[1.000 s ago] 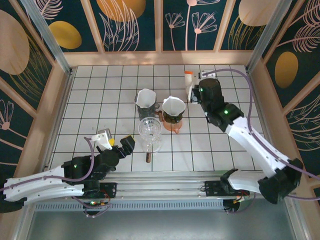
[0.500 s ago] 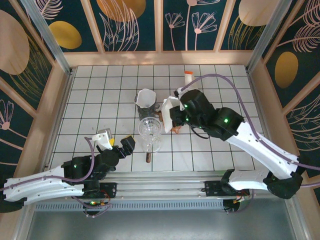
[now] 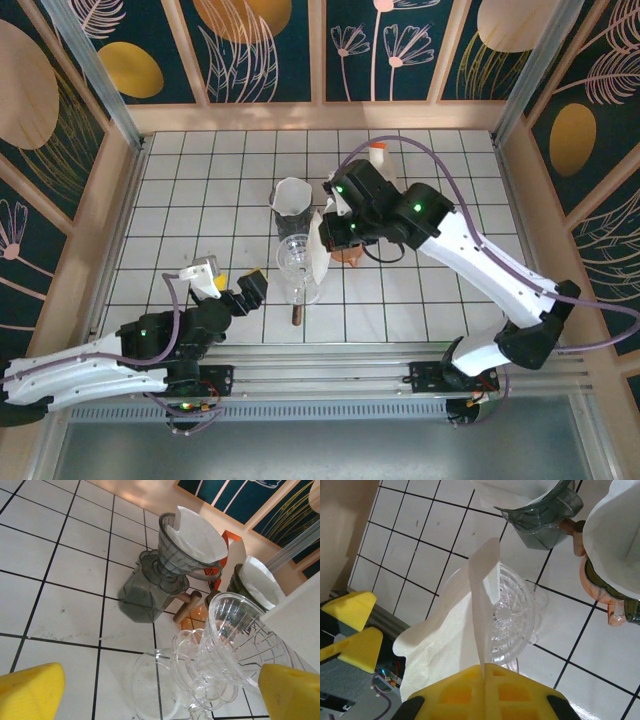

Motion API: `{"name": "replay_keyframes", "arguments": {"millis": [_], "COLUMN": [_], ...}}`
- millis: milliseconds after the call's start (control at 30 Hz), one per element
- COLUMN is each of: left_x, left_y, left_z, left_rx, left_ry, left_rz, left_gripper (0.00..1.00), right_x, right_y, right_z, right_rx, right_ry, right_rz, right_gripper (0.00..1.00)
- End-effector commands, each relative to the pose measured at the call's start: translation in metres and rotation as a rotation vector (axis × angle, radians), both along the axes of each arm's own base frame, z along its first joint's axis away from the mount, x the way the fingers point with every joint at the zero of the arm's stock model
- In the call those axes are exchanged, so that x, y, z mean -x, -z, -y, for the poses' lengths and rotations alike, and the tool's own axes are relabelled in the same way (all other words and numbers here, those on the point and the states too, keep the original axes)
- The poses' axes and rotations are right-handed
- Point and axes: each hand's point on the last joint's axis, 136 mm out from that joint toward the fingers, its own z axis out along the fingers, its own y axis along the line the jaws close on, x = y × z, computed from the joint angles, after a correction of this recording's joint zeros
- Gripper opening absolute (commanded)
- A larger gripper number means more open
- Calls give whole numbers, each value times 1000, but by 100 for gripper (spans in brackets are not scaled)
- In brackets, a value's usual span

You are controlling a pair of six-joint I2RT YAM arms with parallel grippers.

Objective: Place the coffee filter in the dripper

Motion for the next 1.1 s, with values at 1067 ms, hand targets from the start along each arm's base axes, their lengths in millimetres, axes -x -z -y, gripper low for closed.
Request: {"name": "replay_keyframes", "arguments": {"millis": [1067], "left_x": [2], "left_y": [-21], "left_z": [-4], "left_rx": [27], "left_ry": [36], "left_rz": [78], "left_gripper": [98], "right_x": [-33], "right_y": [57], "right_z": [-32], "right_rx": [221], "right_ry": [2], "right_rz": [-172], "right_gripper": [0]}}
